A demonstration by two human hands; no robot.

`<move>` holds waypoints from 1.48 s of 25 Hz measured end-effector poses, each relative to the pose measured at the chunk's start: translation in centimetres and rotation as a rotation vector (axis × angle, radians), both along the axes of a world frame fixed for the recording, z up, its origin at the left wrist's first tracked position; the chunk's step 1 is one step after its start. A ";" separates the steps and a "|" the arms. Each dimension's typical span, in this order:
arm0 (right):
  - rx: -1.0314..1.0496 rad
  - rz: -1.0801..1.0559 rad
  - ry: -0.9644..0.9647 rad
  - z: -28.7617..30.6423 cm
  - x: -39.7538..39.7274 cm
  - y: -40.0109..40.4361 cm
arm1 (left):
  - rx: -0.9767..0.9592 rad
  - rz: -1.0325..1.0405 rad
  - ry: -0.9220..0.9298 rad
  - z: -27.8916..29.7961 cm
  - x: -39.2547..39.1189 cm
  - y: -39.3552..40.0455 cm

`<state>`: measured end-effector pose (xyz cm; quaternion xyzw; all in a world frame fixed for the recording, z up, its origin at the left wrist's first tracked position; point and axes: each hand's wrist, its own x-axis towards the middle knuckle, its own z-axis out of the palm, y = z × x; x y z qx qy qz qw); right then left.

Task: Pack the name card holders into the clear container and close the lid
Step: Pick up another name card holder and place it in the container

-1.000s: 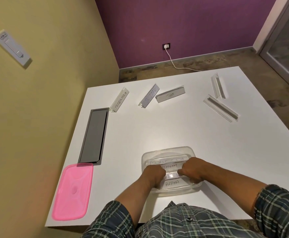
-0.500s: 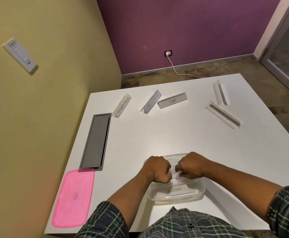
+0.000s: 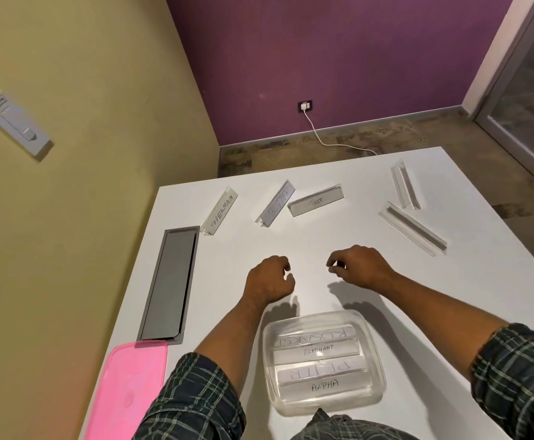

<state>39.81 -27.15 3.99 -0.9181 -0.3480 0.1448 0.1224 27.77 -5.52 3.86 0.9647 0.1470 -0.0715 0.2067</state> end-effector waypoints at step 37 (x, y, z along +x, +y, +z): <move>0.520 -0.618 0.637 -10.8 27.4 8.7 | -0.827 0.402 0.031 -11.8 25.4 6.7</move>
